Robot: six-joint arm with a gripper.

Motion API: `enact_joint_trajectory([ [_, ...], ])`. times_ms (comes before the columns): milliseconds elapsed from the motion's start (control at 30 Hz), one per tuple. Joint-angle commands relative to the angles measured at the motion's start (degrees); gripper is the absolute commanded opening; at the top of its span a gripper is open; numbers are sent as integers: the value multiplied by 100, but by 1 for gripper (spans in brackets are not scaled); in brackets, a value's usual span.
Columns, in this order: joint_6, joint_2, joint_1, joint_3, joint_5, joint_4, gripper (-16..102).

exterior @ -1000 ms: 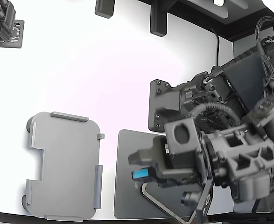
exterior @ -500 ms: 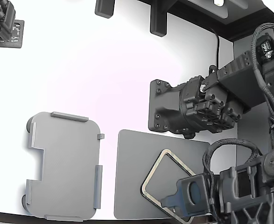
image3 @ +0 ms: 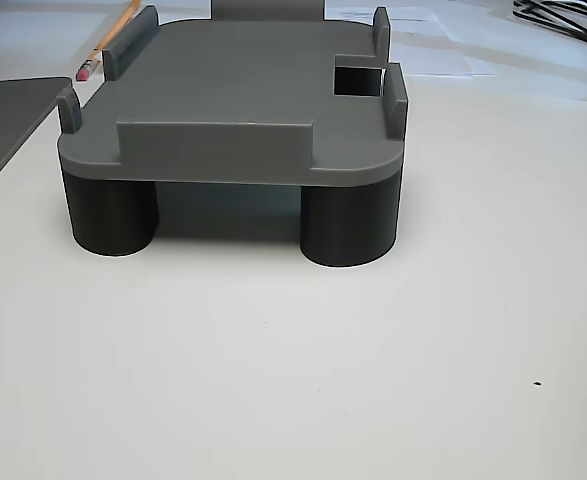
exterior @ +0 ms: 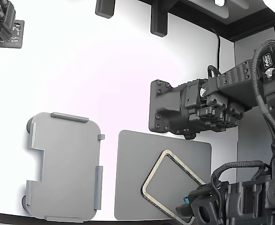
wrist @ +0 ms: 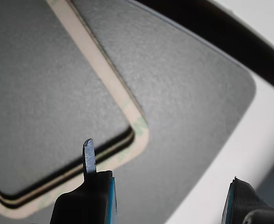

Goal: Move top rectangular frame to the holder.

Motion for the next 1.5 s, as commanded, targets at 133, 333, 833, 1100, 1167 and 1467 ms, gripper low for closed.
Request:
enact_joint_trajectory([
  [133,-220,-694,114,-545,-519,-97,91],
  [333,-668,-1318,519,-369,-475,-316,100],
  [833,-1230,-1881,650,-914,-914,-501,92],
  [1100,-1310,-2145,642,-1063,-1090,-554,83],
  [1167,-1345,-2197,642,-1134,-1151,-554,80],
  [1467,-1415,-2197,545,-905,-1283,-773,72],
])
